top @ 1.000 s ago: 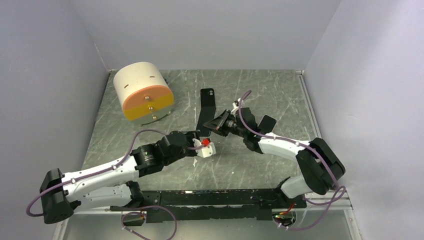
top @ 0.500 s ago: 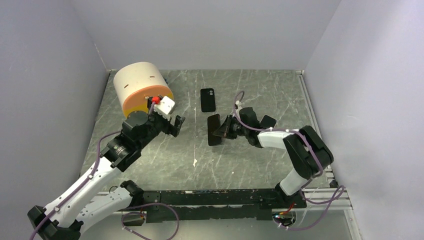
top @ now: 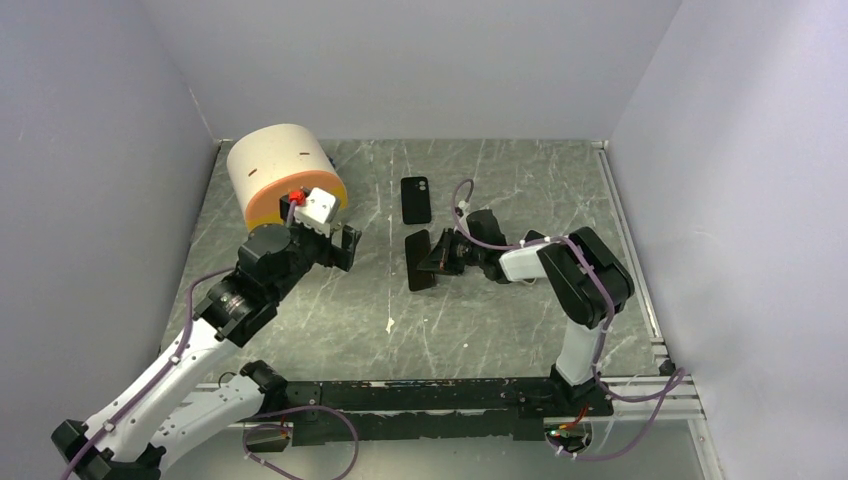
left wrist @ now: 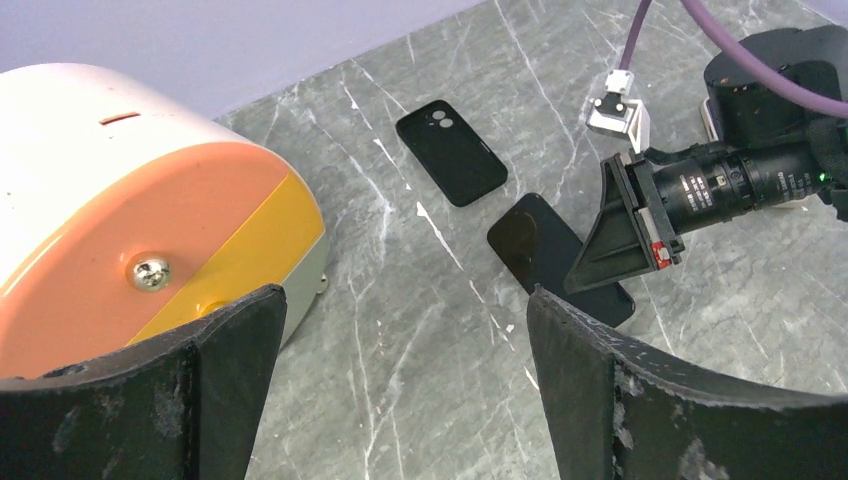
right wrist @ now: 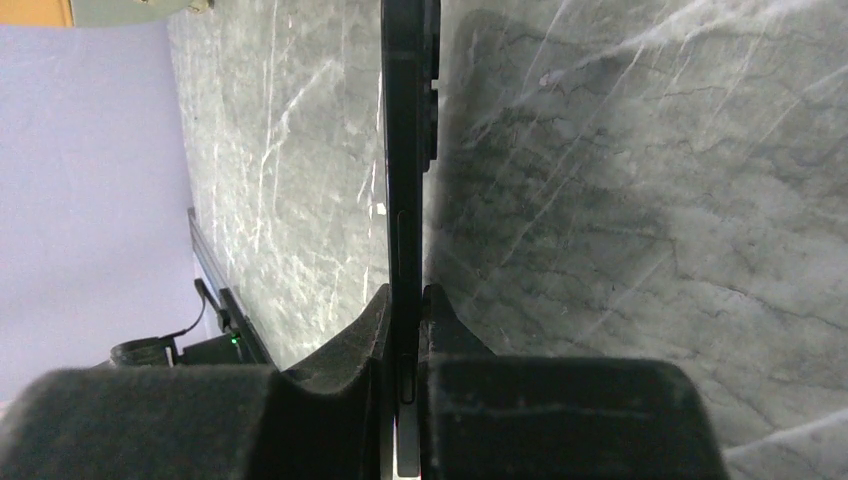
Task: Take the phone out of the phone case
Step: Place the phone at the center of the board.
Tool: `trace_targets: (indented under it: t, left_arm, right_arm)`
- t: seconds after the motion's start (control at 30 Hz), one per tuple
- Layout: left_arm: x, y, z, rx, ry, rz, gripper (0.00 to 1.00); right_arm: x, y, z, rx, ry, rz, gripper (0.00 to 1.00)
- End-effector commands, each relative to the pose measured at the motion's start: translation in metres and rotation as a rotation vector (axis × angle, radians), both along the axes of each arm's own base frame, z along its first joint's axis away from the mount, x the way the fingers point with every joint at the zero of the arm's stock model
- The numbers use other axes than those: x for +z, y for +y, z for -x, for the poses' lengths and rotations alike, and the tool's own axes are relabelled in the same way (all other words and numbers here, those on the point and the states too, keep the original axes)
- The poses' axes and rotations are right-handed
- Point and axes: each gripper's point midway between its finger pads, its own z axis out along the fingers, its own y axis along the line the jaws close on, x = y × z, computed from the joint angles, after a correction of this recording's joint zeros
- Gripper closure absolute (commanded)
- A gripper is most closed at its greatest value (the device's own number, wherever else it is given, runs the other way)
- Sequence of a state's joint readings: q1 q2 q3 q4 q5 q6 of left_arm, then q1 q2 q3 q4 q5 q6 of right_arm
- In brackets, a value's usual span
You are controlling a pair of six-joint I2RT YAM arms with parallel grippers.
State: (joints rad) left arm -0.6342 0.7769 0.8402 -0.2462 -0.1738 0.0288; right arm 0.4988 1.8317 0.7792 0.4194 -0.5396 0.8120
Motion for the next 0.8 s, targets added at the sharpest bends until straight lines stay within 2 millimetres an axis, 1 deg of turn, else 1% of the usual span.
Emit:
trace_targets:
  t: [0.0,0.1,0.23,0.47,0.67,0.7,0.77]
  left_arm:
    - [0.030,0.006,0.000,0.033,-0.061,0.068,0.07]
    - [0.030,0.004,0.002,0.019,-0.062,0.071,0.07]
    - [0.031,0.006,0.002,0.025,-0.069,0.073,0.07]
    - [0.030,0.007,0.002,0.029,-0.070,0.072,0.07]
    - [0.030,0.007,0.002,0.030,-0.069,0.070,0.07]
    - [0.029,0.007,0.002,0.031,-0.068,0.070,0.07]
    - [0.029,0.007,0.001,0.033,-0.068,0.070,0.07]
  right_arm:
    - [0.022,0.015,-0.016,0.018,-0.066,-0.091,1.00]
    - [0.013,0.013,-0.014,-0.001,-0.039,-0.086,0.99]
    - [0.004,0.010,-0.011,-0.008,-0.012,-0.068,0.84]
    - [-0.010,-0.003,-0.007,-0.065,0.007,-0.013,0.78]
    - [-0.020,-0.014,-0.006,-0.083,0.000,0.064,0.67]
    - [-0.021,-0.016,-0.006,-0.084,-0.005,0.077,0.63]
    - [-0.023,-0.020,-0.006,-0.086,-0.007,0.103,0.59]
